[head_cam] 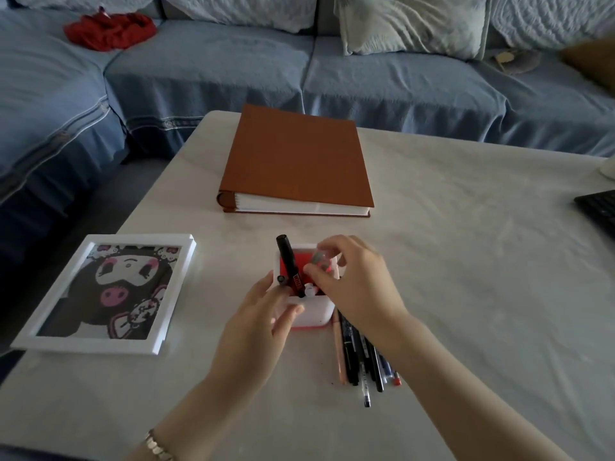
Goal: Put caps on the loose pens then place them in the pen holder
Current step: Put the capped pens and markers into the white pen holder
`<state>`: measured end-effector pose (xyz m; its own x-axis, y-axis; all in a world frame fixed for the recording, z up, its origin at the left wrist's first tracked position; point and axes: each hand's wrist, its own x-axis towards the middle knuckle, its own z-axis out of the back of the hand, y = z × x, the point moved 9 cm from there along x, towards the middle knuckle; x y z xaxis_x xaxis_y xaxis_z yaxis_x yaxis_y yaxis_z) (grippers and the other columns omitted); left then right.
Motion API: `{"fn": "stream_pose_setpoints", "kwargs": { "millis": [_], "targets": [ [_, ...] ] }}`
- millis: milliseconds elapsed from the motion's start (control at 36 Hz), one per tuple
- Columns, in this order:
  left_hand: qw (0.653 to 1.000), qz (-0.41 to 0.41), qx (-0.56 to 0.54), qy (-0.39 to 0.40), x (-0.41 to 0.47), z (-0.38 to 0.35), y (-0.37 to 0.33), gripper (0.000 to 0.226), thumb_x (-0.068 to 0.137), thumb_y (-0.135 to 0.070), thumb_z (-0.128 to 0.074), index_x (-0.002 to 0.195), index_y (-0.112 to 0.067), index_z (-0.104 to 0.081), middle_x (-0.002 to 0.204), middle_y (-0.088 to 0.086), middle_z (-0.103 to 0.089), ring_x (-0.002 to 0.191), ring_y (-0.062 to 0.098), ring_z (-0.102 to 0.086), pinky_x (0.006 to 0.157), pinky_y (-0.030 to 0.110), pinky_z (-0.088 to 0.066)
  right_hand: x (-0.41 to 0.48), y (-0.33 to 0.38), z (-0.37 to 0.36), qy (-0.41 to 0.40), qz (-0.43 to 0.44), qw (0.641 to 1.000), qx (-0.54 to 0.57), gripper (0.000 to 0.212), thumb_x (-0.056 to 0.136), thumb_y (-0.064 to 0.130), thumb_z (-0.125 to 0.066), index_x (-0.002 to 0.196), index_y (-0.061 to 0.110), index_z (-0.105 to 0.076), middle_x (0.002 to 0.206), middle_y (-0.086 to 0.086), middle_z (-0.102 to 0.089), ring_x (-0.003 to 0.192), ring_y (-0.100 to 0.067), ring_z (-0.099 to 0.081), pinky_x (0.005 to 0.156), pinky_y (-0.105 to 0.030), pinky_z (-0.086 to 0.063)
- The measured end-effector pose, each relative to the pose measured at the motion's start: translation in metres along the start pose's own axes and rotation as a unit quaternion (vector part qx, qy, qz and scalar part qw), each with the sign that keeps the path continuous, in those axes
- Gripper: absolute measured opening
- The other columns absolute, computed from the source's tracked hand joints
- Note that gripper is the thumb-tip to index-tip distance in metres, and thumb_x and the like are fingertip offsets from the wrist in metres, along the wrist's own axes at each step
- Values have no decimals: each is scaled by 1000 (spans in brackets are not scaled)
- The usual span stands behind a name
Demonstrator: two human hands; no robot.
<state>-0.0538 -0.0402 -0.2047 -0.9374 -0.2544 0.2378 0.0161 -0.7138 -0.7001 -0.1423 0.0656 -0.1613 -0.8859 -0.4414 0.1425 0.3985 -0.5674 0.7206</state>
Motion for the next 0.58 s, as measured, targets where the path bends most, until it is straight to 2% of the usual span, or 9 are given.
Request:
{"fn": "stream_pose_setpoints", "kwargs": {
  "millis": [56, 139, 222, 306, 389, 444, 500, 556, 583],
  "targets": [
    [1000, -2, 0, -2, 0, 1, 0, 24, 82, -41, -46, 105, -37, -52, 115, -14, -54, 87, 2, -53, 68, 25, -53, -2, -8, 5, 2, -20, 999, 44, 38, 76, 38, -68, 109, 25, -56, 98, 10, -55, 85, -2, -49, 72, -8, -39],
    [1000, 3, -5, 10, -1, 1, 2, 24, 85, -37, -51, 107, -29, -59, 117, -13, -52, 92, -1, -51, 74, 10, -45, -8, -33, 24, -24, -50, 996, 63, 30, 75, 42, -66, 101, 32, -54, 92, 12, -57, 79, -2, -53, 64, -3, -39],
    [1000, 8, -16, 8, 0, 1, 4, 42, 80, -46, -42, 109, -22, -61, 119, -8, -55, 97, 3, -52, 74, 15, -45, -19, -82, 42, -38, -127, 991, 5, 23, 81, 38, -62, 98, 23, -58, 91, 4, -62, 76, -9, -55, 61, -8, -38],
    [1000, 7, -7, -4, 0, 1, 5, 41, 79, -47, -40, 106, -23, -61, 120, -5, -57, 92, 6, -56, 70, 26, -53, -38, -128, 34, 48, -227, 968, -97, 48, 82, 47, -56, 116, 12, -56, 99, -1, -60, 82, -14, -53, 70, -22, -37],
    [1000, 1, -7, -12, -1, 2, 2, 35, 80, -48, -40, 106, -31, -56, 118, -9, -55, 87, 7, -58, 69, 28, -54, -49, -140, 22, 90, -268, 949, -136, 62, 83, 57, -49, 122, 10, -51, 112, -8, -59, 89, -19, -55, 73, -26, -39],
    [1000, -4, -6, -14, -1, 2, 1, 32, 80, -48, -40, 105, -35, -53, 116, -13, -53, 83, 7, -57, 68, 28, -52, -48, -137, 16, 96, -272, 946, -146, 54, 86, 52, -47, 118, 8, -52, 111, -13, -60, 95, -26, -57, 75, -30, -44],
    [1000, -8, -4, -15, 0, 1, 0, 30, 80, -48, -40, 104, -35, -53, 115, -14, -52, 82, 7, -57, 67, 29, -53, -44, -133, 7, 117, -260, 945, -157, 37, 90, 37, -48, 113, 8, -52, 102, -15, -63, 94, -30, -57, 74, -33, -46],
    [1000, -10, -4, -17, 0, 1, 0, 30, 79, -48, -40, 105, -37, -50, 113, -17, -50, 84, 7, -56, 66, 30, -55, -41, -134, -1, 136, -263, 940, -167, 30, 85, 28, -54, 106, 5, -51, 95, -11, -62, 84, -28, -57, 59, -29, -44],
    [1000, -11, -3, -19, 0, 2, 0, 30, 79, -48, -40, 105, -37, -49, 112, -19, -48, 85, 7, -57, 67, 30, -55, -40, -136, -4, 140, -272, 937, -170, 28, 83, 26, -57, 98, 4, -50, 90, -10, -59, 77, -26, -55, 50, -26, -37]
  ]
}}
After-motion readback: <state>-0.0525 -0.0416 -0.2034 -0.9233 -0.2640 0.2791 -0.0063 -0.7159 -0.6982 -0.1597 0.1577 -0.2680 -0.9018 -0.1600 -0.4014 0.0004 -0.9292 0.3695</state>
